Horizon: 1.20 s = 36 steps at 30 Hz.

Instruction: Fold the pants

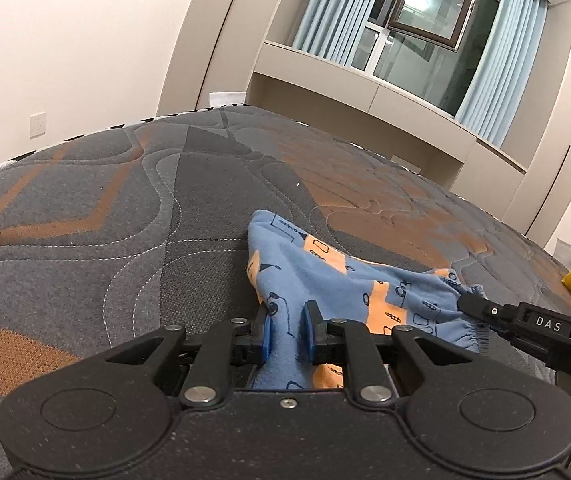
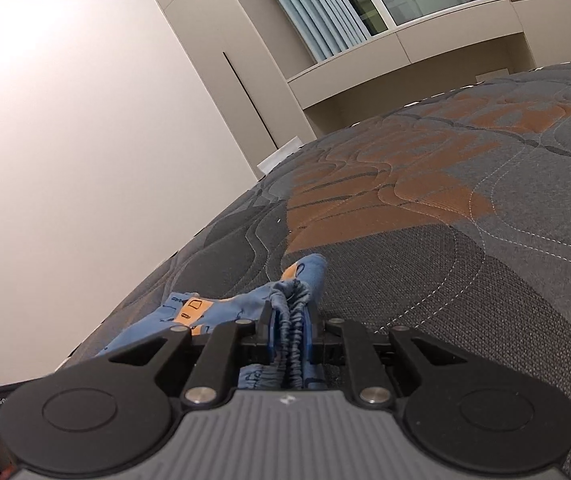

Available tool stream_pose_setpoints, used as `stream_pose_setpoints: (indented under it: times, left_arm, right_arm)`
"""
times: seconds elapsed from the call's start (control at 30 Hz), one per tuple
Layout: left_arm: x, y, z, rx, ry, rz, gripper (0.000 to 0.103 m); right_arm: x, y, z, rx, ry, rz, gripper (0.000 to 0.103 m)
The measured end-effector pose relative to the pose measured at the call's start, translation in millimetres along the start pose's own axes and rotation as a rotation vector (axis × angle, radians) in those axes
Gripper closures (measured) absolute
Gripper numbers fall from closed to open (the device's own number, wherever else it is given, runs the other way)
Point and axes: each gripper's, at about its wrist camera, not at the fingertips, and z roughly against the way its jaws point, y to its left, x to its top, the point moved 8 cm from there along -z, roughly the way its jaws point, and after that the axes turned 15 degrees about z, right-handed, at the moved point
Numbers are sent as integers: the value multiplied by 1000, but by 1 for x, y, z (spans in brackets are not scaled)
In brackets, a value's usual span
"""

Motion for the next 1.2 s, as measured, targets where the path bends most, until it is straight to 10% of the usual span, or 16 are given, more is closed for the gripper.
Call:
stream_pose_setpoints:
  times: [0.13,0.4,0.67,1.2]
  left_arm:
    - [-1,3,-1,13,4,8,77]
    - [1,8,12,74,-82,2,19]
    - [4,5,26,96,-128,-26,2]
    - [-24,-32,146,120,-324,-3,1]
  right_arm:
    - [-2,-3,2,-20,-4,-16,65]
    - [-2,-4,9,-46,-45,-1,5]
    - [1,3,23,-73,-82,35,0]
    - [14,63,138,-153,-221,209,0]
